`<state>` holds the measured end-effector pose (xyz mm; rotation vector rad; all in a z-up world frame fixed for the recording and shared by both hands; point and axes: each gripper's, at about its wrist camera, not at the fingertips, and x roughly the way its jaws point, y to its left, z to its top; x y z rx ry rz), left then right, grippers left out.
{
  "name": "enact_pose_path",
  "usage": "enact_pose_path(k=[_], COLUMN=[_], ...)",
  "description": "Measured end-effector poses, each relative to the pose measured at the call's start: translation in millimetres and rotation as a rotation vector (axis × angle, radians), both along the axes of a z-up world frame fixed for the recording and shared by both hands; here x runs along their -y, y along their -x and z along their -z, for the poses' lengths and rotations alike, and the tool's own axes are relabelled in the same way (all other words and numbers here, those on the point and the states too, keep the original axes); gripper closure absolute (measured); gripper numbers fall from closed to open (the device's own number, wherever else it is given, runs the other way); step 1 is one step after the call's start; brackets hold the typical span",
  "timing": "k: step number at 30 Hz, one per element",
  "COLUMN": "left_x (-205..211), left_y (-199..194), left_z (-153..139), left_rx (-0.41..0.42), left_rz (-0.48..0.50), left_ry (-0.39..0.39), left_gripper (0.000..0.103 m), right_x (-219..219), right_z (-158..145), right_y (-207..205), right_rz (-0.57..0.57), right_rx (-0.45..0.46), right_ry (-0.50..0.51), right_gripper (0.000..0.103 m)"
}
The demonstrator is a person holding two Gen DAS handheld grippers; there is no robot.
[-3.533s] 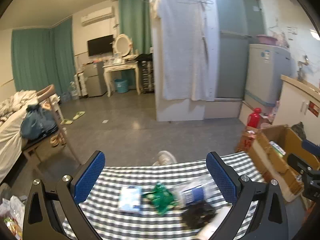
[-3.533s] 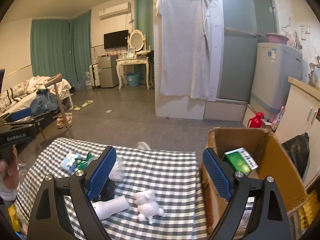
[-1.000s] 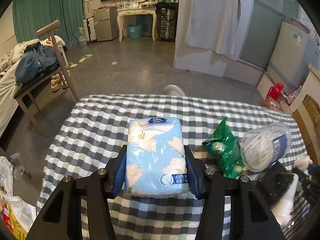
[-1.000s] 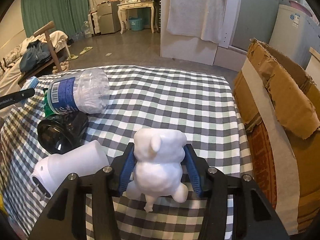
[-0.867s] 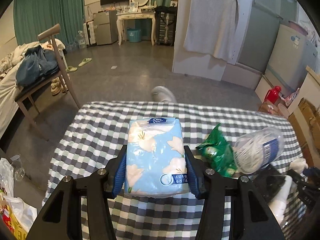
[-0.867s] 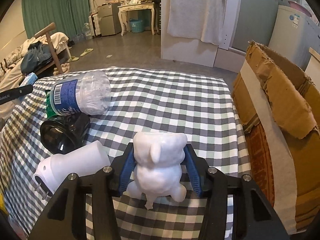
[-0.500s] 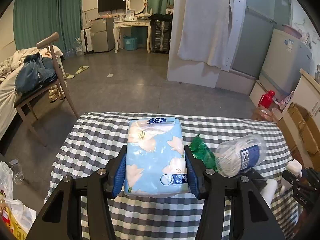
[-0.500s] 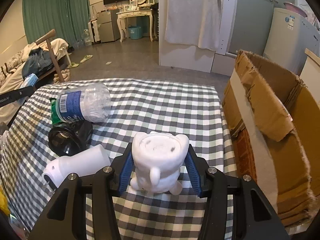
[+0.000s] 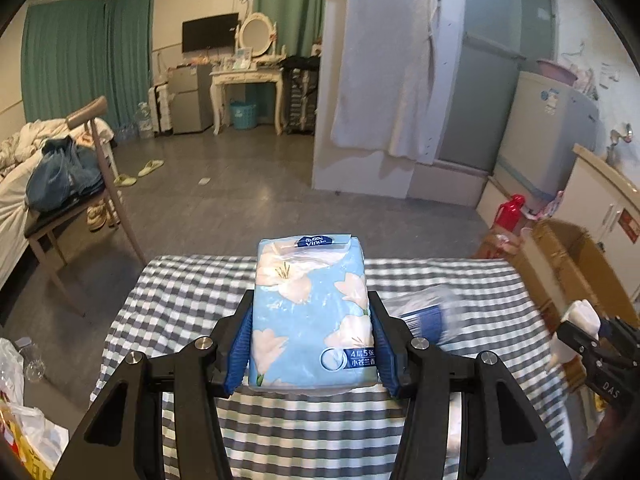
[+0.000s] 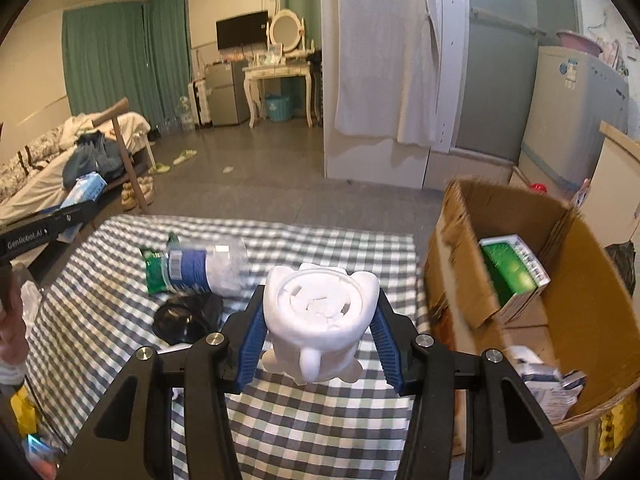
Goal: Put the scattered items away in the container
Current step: 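Carry the tissue pack and plush toy over the cardboard box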
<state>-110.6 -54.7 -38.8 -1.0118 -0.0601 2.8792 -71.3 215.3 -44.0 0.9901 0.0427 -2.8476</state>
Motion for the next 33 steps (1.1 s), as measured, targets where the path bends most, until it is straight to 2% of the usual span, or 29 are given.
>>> enact_pose_path(k=[10, 18, 26, 33], left_x=[-44.9, -93.3, -149.8, -204.1], left_y=[-22.5, -33.4, -41.2, -39.9], left_z=[-36.0, -61.9, -78.1, -75.8], left_rx=[-0.078, -0.128, -0.163, -0.156], left_rz=[0.108, 0.205, 0.304, 0.389], left_ry=[-0.026, -0.053, -0.063, -0.046], left_gripper=[0.050, 0.050, 0.050, 0.050], right_x=[-28.5, -69.8, -122.0, -156.8], right_z=[-43.4, -71.6, -86.8, -85.3], right_y=[-24.5, -49.3, -71.6, -79.4], right_rz=[0.052, 0.153, 0.270, 0.338], right_rx=[-0.113, -0.187, -0.215, -0.207], right_ry=[-0.002, -0.028, -0.039, -0.036], right_gripper=[0.054, 0.054, 0.054, 0.054])
